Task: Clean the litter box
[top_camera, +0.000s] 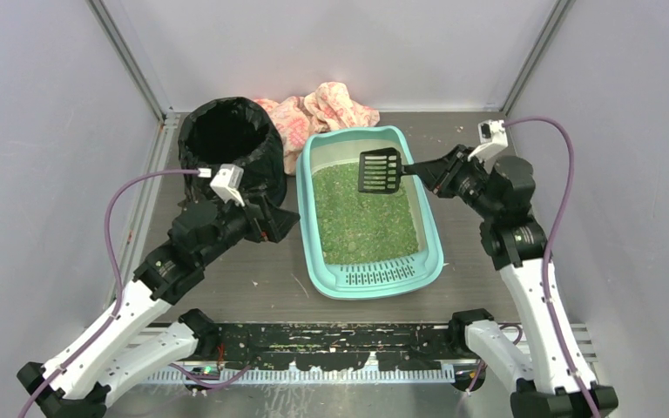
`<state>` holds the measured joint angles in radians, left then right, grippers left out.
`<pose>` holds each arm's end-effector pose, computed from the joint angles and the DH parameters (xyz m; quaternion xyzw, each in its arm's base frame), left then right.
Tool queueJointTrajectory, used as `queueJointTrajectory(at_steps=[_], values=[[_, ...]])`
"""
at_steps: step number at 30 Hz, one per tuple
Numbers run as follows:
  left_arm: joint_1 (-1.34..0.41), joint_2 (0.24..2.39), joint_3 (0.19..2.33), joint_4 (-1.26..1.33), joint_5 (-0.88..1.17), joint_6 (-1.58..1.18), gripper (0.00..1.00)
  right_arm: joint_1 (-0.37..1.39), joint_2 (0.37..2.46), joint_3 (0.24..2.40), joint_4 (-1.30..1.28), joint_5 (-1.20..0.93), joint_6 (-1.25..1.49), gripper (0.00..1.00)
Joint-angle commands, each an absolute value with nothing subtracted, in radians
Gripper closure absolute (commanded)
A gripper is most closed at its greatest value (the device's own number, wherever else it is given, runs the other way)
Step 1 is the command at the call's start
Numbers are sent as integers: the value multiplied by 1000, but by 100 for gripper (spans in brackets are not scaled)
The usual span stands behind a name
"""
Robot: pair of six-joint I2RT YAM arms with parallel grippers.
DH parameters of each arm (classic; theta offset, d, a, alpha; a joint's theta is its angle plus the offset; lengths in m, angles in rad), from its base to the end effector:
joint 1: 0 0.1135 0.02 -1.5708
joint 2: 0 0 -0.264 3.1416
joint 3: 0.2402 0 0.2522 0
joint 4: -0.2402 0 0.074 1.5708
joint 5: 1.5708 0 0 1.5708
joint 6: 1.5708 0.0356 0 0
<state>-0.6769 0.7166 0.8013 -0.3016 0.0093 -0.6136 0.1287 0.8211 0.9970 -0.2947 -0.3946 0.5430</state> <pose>0.1299 -0.1048 0.3438 0.0276 0.7790 -0.3796 0.4983 0.1737 0.0363 0.3960 0.0235 0.7444 0.3530 0.5663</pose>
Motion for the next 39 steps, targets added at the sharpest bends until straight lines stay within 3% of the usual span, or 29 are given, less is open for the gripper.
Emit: queueJointTrajectory(at_steps=[1, 11, 15, 19, 24, 29, 39], values=[[-678, 773, 874, -288, -66, -567, 7, 126, 907, 1043, -315, -301, 491, 99], [-637, 1117, 1150, -208, -56, -443, 4, 141, 1161, 1141, -205, -285, 441, 99], [-493, 1266, 1264, -127, 116, -493, 4, 185, 1275, 1180, -159, -252, 420, 99], [-397, 1379, 1367, -95, 265, -588, 8, 256, 1396, 1345, -275, -158, 355, 99], [-398, 1373, 1421, -212, 156, -596, 11, 335, 1554, 1654, -533, -35, 294, 99], [-462, 1320, 1435, -334, -100, -393, 14, 404, 1663, 1841, -729, 163, 248, 99], [-465, 1311, 1443, -390, -225, -381, 16, 523, 1661, 1799, -799, 388, 139, 99]])
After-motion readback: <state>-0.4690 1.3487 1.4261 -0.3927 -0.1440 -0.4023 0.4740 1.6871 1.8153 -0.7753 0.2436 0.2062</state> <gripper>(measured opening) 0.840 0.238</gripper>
